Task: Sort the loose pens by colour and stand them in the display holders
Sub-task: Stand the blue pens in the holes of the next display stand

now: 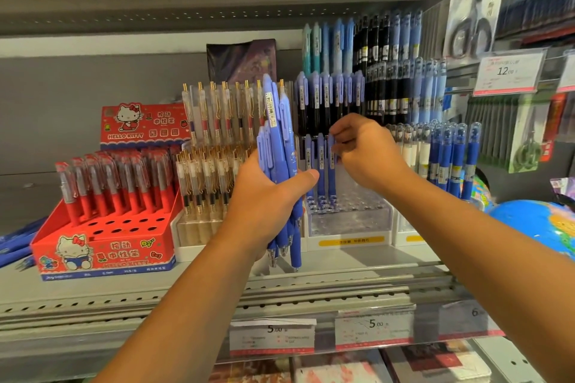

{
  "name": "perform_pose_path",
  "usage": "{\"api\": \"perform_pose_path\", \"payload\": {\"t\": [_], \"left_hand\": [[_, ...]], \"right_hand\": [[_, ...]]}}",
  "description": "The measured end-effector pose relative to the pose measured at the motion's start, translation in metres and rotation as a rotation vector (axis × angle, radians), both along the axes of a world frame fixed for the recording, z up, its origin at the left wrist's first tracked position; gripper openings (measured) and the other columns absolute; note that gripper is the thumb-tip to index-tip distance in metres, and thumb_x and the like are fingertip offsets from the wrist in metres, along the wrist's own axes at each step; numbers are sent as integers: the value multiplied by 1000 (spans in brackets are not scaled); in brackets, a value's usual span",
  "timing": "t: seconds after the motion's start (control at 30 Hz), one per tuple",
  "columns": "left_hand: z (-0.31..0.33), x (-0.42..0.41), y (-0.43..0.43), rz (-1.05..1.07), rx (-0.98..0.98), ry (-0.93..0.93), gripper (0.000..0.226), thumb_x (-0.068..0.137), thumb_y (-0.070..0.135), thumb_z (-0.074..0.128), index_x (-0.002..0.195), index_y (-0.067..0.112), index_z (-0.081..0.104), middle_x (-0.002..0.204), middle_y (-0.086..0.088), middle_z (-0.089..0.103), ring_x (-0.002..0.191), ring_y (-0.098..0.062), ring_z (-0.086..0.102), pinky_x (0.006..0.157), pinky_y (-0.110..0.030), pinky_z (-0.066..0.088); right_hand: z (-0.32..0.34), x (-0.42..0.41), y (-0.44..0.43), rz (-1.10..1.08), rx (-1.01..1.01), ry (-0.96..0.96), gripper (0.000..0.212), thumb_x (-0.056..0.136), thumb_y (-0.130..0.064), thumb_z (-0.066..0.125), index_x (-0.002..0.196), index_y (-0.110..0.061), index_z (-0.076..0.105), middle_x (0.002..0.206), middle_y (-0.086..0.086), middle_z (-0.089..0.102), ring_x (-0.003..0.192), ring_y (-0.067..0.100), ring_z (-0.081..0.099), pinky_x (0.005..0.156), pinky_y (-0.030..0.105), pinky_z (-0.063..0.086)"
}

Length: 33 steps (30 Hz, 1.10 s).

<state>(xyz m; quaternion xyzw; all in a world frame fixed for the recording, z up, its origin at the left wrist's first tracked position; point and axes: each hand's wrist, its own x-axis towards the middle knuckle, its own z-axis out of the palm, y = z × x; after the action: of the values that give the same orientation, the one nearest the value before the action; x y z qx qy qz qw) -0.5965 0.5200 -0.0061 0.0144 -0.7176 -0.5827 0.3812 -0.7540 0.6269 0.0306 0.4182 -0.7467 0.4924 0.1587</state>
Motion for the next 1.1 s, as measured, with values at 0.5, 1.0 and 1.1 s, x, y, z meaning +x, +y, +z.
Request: {"api": "perform_pose_path", "payload": {"t": [0.5, 1.0, 1.1], "left_hand": [[3, 3, 4, 2, -74, -22, 23, 83, 19, 79, 94, 26, 60, 57, 5, 63, 48, -16, 60, 52, -26, 52], [5, 6, 7, 27, -25, -15, 29, 81, 31, 78, 102, 23, 60, 64, 5, 66, 57, -16, 64, 57, -32, 59], [4, 5, 4, 50, -6, -19, 21, 88, 15, 73, 102, 21, 59, 68, -5, 63, 55, -15, 60, 57, -28, 56]], "right_hand": [[21, 68, 3, 419, -289, -106, 20, 86, -30, 73, 102, -20, 66, 95, 7, 69, 73, 10, 65, 55, 23, 52], [33, 48, 12, 287, -382, -254, 26, 94, -7, 59, 120, -11, 62, 88, -1, 63, 64, 0, 63, 57, 22, 56], [32, 37, 16, 170, -342, -159, 26, 97, -5, 53, 118, -19, 59, 95, 5, 62, 80, 21, 66, 61, 31, 61]]}}
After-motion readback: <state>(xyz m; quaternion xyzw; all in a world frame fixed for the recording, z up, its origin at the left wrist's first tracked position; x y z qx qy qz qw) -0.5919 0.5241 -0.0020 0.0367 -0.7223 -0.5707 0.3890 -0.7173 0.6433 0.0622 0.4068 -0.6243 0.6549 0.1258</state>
